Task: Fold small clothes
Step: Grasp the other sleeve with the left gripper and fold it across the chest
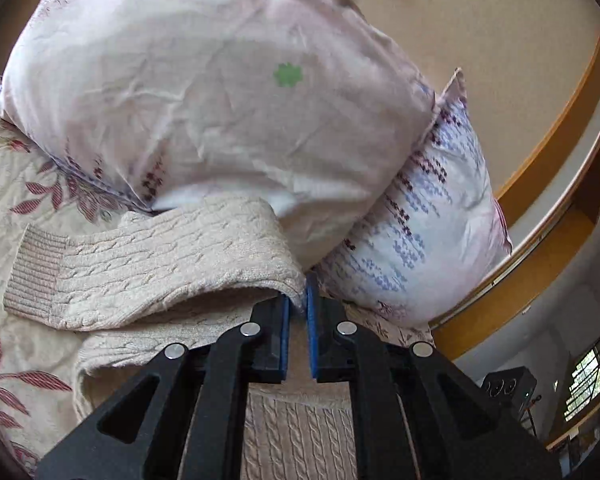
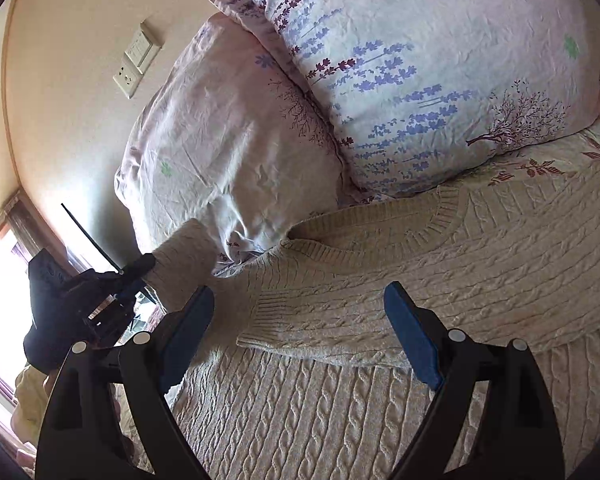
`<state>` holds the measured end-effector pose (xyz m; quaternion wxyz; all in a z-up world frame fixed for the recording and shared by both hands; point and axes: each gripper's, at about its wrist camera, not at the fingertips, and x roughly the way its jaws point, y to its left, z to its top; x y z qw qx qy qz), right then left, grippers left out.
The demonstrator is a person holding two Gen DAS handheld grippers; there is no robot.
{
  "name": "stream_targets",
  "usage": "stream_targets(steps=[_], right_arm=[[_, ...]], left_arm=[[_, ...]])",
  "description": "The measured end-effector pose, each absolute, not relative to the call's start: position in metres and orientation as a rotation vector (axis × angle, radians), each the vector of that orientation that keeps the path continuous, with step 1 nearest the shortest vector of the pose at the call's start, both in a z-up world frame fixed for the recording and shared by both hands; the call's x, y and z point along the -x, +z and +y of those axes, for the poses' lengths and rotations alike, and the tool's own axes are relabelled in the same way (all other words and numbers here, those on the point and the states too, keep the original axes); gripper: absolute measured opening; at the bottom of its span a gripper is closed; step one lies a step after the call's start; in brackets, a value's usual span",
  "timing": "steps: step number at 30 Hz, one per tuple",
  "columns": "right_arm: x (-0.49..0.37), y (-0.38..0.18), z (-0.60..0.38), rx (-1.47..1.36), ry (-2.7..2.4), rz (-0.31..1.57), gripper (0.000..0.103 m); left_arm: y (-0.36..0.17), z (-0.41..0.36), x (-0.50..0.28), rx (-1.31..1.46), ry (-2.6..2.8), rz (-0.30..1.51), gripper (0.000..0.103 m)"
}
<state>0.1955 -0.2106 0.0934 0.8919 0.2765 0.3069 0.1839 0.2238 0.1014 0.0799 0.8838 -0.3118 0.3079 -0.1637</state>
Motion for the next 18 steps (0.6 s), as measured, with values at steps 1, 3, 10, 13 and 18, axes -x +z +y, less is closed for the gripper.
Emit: stream_targets(steps=[1, 3, 10, 13, 18], right_arm=[[-0.196, 0.093, -0.212, -0.578, 0.378, 0.639, 0.089], [-0.197, 0.091, -0.214, -0.587, 0.370, 0.642, 0.089], [-0.198, 0.091, -0.211, -0.576, 0.372, 0.650, 0.089], [-0.200, 0.090, -0.212, -0.567, 0.368, 0.653, 0.089], [-0.201, 0.087, -0.216, -0.546, 0.333, 0.654, 0.089]], left_arm=[[0.069, 0.089, -0.227, 0.641, -0.356, 0.677, 0.007], [0.047, 0.070, -0.234, 0.636, -0.367, 0.743, 0.007], [0.018, 0.043, -0.235, 0.551, -0.362, 0.837, 0.009], [0.002, 0.037, -0.235, 0.525, -0.329, 0.919, 0.023], [0.012, 0.033, -0.216, 0.452, -0.323, 0.894, 0.060]])
